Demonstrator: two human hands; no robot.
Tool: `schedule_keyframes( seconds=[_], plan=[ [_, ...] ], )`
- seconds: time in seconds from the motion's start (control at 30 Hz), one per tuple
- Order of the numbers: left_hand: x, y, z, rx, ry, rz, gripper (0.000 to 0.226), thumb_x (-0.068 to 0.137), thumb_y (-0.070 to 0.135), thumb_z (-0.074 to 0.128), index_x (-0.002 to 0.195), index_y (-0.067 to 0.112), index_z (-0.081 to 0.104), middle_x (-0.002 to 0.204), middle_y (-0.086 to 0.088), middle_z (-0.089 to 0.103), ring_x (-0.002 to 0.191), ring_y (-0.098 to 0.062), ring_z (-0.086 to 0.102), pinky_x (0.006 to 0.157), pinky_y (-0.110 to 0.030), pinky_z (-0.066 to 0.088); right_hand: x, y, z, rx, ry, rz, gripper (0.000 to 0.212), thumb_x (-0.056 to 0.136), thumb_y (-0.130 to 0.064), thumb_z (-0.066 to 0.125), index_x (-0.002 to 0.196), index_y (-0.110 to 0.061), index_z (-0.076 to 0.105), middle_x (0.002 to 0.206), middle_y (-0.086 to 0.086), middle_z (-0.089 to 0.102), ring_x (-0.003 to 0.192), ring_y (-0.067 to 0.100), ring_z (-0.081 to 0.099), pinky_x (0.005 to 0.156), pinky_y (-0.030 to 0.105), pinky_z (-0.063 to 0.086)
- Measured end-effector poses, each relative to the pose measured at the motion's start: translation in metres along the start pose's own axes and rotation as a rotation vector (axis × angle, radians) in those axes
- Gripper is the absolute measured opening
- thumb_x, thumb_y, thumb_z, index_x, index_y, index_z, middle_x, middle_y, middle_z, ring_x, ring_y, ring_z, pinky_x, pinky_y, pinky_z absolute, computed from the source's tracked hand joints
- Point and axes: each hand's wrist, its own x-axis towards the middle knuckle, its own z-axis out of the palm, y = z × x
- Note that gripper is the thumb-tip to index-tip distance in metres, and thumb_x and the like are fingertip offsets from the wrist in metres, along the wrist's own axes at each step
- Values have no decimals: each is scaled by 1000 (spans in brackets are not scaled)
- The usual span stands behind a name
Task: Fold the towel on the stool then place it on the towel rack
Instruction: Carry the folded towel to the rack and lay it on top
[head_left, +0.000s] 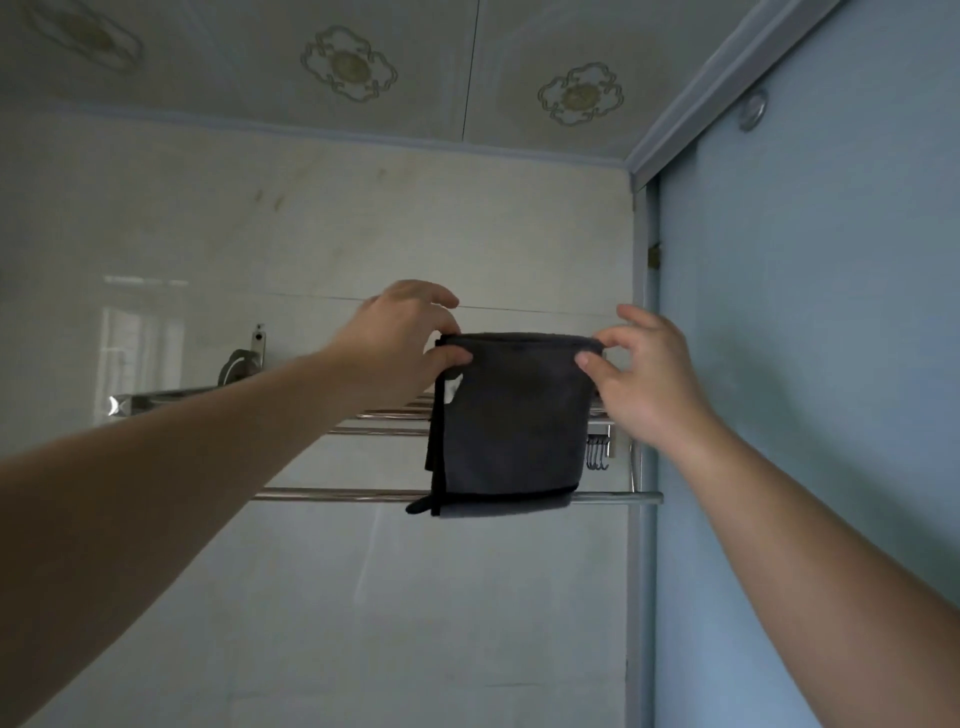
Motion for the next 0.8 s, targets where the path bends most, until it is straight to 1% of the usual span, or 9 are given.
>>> schedule_keyframes(
  seconds=[0.2, 0.3, 0.37, 0.43, 0.47, 0.53, 0.6, 0.7, 0.8],
  plan=[
    [7, -16, 21, 24, -128, -20, 28, 89, 50, 63, 103, 28, 71, 139, 6, 54, 137, -16, 36, 110, -43, 31, 21, 10, 11, 18, -167, 46, 4, 90, -33, 73, 91, -29, 72, 146, 6, 54, 139, 26, 45, 114, 38, 31],
    [11, -20, 26, 52, -164, -16, 28, 90, 52, 60, 102, 29, 72, 138, 6, 55, 136, -16, 38, 108, -42, 32, 30, 12, 13, 22, -271, 112, 15, 88, -37, 75, 95, -24, 71, 122, -2, 63, 126, 24, 54, 100, 32, 39],
    [14, -22, 29, 67, -198, -26, 27, 91, 53, 60, 102, 31, 71, 138, 7, 54, 136, -16, 37, 109, -43, 32, 36, 8, 12, -43, -367, 150, 28, 85, -40, 78, 104, -20, 72, 121, 2, 66, 118, 24, 59, 98, 34, 45],
    [17, -23, 33, 72, -222, -34, 26, 91, 53, 59, 102, 32, 71, 138, 8, 54, 136, -16, 37, 110, -44, 31, 43, -3, 6, -53, -373, 132, 39, 82, -37, 82, 114, -18, 72, 122, 2, 66, 114, 22, 61, 96, 33, 47],
    [18, -24, 34, 68, -224, -34, 25, 90, 53, 60, 101, 33, 71, 138, 8, 54, 136, -16, 37, 110, -44, 31, 47, -11, 2, -5, -344, 103, 37, 82, -33, 82, 114, -17, 72, 118, 1, 68, 111, 21, 63, 93, 31, 47],
    [20, -26, 35, 53, -223, -30, 25, 90, 53, 60, 100, 33, 71, 137, 8, 55, 135, -16, 39, 109, -45, 32, 57, -30, -8, 143, -341, 77, 20, 88, -26, 76, 105, -16, 74, 105, 1, 76, 100, 22, 72, 85, 32, 52],
    [21, -28, 36, 48, -231, -21, 25, 89, 53, 60, 99, 33, 71, 136, 8, 56, 133, -17, 40, 109, -46, 34, 64, -47, -15, 271, -520, 135, 20, 97, -30, 62, 102, -14, 73, 97, 4, 80, 91, 22, 77, 82, 34, 56],
    [22, -29, 37, 47, -255, -32, 25, 89, 53, 60, 98, 32, 70, 135, 8, 57, 131, -17, 43, 109, -47, 35, 70, -65, -15, 230, -839, 227, 44, 105, -44, 45, 110, -9, 71, 99, 9, 81, 94, 24, 77, 90, 42, 57],
    [23, -31, 34, 58, -282, -65, 26, 89, 54, 60, 97, 31, 69, 134, 9, 56, 130, -17, 44, 109, -45, 35, 73, -70, -5, 86, -938, 281, 58, 106, -50, 34, 110, -7, 72, 101, 10, 80, 98, 24, 76, 99, 44, 54]
  ],
)
